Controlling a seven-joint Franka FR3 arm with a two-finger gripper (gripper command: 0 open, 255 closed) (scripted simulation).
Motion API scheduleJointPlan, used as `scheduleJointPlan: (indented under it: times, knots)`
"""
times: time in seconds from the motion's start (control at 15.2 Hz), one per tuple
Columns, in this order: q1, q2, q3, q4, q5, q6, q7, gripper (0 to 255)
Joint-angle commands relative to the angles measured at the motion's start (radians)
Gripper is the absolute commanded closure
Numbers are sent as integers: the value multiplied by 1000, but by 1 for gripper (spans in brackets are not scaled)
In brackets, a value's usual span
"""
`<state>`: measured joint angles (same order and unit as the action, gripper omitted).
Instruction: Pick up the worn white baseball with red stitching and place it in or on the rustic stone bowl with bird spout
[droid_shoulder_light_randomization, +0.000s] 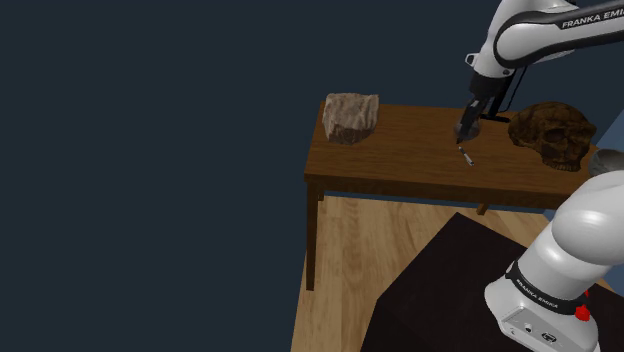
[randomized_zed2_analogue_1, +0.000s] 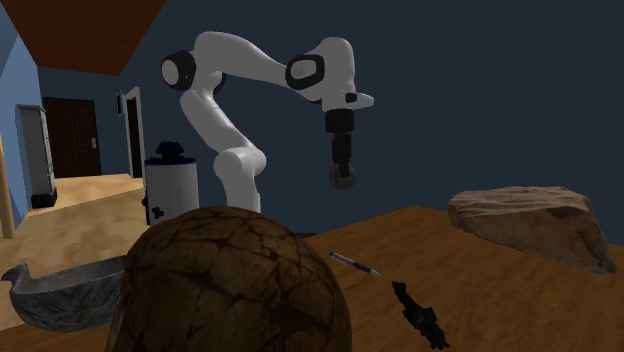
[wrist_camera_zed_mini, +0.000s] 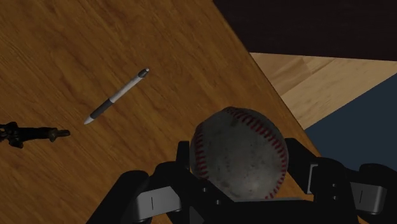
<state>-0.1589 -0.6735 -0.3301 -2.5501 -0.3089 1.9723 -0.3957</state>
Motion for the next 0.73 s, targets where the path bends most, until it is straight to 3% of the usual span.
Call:
scheduleJointPlan:
  times: [0.0, 0.33, 0.66]
  knots:
    - [2, -5, 5, 22, 5, -27, -3, 255]
    - [6, -11, 17, 80, 17, -92, -10, 255]
    - [-59, -89, -68, 54, -48, -120, -121, 255]
